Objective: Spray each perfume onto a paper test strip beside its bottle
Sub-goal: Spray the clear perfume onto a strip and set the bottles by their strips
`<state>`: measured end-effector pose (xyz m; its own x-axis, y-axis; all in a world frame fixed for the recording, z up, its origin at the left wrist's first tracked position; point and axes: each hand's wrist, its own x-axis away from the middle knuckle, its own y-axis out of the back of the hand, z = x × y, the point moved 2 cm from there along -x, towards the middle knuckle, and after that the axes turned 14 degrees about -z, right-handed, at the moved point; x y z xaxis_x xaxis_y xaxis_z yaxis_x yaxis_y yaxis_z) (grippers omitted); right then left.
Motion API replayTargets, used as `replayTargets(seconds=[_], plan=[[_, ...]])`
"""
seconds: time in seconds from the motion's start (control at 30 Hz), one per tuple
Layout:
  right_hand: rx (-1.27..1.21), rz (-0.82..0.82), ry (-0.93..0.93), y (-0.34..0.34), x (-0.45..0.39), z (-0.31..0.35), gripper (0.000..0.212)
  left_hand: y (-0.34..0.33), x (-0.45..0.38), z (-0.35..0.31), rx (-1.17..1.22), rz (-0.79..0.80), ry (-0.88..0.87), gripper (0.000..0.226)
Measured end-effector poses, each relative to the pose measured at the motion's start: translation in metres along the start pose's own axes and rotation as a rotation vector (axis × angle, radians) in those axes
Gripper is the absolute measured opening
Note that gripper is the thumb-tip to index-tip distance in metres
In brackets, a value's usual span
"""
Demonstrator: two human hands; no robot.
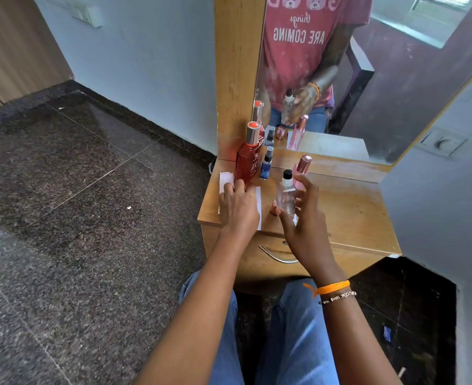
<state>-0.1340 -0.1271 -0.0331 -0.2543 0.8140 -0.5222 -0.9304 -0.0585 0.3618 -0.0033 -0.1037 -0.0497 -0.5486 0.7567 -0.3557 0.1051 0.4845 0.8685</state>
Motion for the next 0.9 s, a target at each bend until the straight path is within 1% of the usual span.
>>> replayTargets(seconds=[0.07, 0.17, 0.3, 0.37, 0.43, 0.5, 0.53, 0.63, 0.7, 0.77, 0.83, 0.9], plan=[[-0.012, 0.024, -0.011, 0.0, 0.0, 0.0, 0.068, -0.001, 0.001, -0.001, 0.014, -0.001, 0.018, 0.037], [-0.046, 0.058, -0.027, 0.002, 0.0, -0.001, 0.069, 0.0, 0.001, 0.0, 0.08, -0.046, 0.074, 0.034], [-0.07, 0.064, -0.043, 0.003, 0.0, -0.001, 0.068, 0.003, 0.001, 0.0, 0.136, -0.096, 0.11, 0.027], [-0.071, 0.06, -0.046, 0.004, 0.001, -0.001, 0.067, 0.007, 0.002, 0.0, 0.19, -0.14, 0.133, 0.028], [-0.061, 0.062, -0.051, 0.004, 0.0, 0.001, 0.066, 0.011, 0.004, -0.001, 0.262, -0.161, 0.169, 0.034], [-0.075, 0.054, -0.054, 0.006, -0.001, 0.004, 0.062, 0.017, 0.005, 0.001, 0.371, -0.172, 0.243, 0.04], [-0.11, 0.051, -0.066, 0.007, -0.001, 0.005, 0.06, 0.021, 0.005, 0.002, 0.435, -0.174, 0.288, 0.038], [-0.339, 0.089, -0.189, 0.011, 0.0, 0.013, 0.055, 0.033, 0.006, 0.006, 0.534, -0.156, 0.345, 0.015], [-0.5, 0.124, -0.282, 0.012, 0.001, 0.016, 0.054, 0.041, 0.006, 0.008, 0.623, -0.121, 0.358, 0.005], [-0.662, 0.18, -0.379, 0.012, 0.0, 0.018, 0.055, 0.047, 0.007, 0.009, 0.742, -0.091, 0.383, 0.003], [-0.839, 0.25, -0.47, 0.01, 0.0, 0.021, 0.06, 0.053, 0.008, 0.01, 0.799, -0.086, 0.391, 0.005], [-0.983, 0.286, -0.54, 0.009, 0.0, 0.025, 0.061, 0.056, 0.008, 0.01, 0.843, -0.071, 0.396, 0.007]])
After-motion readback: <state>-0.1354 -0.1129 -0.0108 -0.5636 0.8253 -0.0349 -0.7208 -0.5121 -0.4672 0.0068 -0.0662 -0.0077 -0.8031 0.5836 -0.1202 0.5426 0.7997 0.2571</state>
